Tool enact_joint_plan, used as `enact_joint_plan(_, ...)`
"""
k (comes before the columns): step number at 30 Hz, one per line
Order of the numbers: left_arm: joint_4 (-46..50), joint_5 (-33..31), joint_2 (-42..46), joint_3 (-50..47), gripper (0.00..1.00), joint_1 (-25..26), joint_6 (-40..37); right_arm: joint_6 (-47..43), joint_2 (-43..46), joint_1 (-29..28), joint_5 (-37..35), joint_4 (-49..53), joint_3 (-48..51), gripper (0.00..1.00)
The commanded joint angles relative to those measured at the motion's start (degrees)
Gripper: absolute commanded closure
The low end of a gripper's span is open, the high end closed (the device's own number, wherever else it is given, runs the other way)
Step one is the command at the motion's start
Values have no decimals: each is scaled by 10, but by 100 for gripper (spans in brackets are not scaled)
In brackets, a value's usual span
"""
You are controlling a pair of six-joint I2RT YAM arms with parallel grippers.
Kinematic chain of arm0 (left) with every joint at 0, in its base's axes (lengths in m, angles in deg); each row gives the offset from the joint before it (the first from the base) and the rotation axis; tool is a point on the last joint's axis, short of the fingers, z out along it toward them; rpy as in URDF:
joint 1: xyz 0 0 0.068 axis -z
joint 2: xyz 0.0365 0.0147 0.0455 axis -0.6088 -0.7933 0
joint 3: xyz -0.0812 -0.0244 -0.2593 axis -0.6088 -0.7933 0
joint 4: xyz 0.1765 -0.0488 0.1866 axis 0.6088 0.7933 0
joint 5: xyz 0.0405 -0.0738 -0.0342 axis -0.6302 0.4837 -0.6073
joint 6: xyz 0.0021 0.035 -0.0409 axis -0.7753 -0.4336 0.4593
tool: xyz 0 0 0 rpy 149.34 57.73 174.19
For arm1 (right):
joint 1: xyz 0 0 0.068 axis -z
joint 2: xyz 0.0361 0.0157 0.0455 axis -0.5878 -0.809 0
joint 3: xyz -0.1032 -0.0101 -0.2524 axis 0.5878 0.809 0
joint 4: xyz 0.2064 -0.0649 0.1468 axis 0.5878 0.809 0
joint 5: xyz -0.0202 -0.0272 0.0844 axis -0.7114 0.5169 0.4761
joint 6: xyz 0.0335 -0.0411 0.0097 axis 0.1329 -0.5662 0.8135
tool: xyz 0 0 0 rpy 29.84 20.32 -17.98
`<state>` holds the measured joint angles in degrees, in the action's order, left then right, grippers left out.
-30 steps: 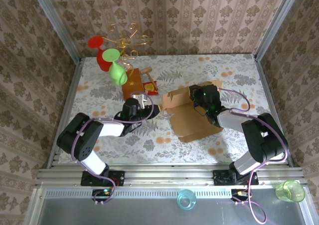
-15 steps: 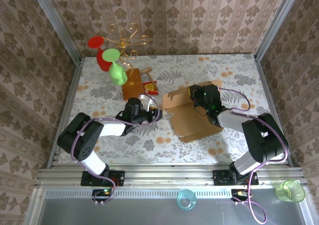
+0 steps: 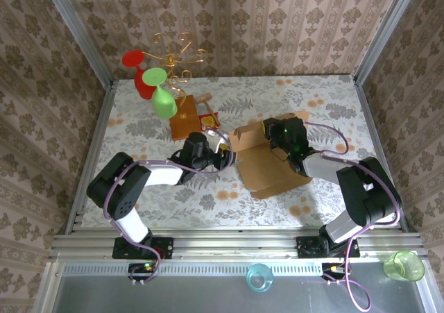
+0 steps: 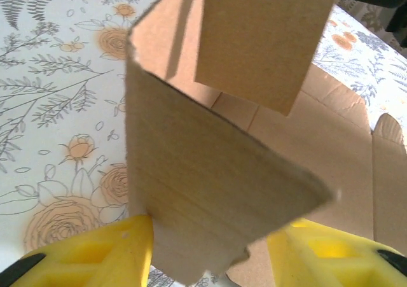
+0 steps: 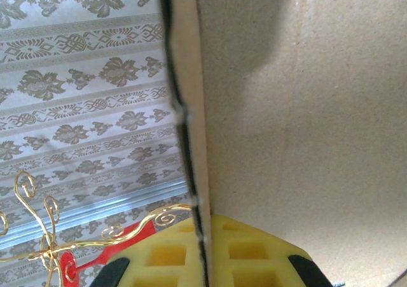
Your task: Fold the paper box
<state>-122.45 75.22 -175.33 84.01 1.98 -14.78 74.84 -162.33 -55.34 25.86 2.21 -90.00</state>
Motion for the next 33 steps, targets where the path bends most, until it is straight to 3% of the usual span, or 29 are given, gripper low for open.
enact_joint_plan(1,-27,40,15,-6,53,3,-21,-6,-5,5,7,55,5,100)
enact_joint_plan(4,-8,50,29,-14,54,3,-30,-5,-3,7,8,54,5,100)
enact_joint_plan(7,12,16,56,-32,53,-1,-39,-4,-2,8,9,52,6,100)
enact_joint_plan(16,7,11,125,-85,52,-51,-26,-7,4,8,9,55,6,100)
enact_joint_plan(20,98,-24,81,-24,57,-63,-61,-7,6,8,10,51,8,100)
enact_joint_plan(33,4,35,-28,33,56,-60,-65,-15,7,10,17,43,10,100)
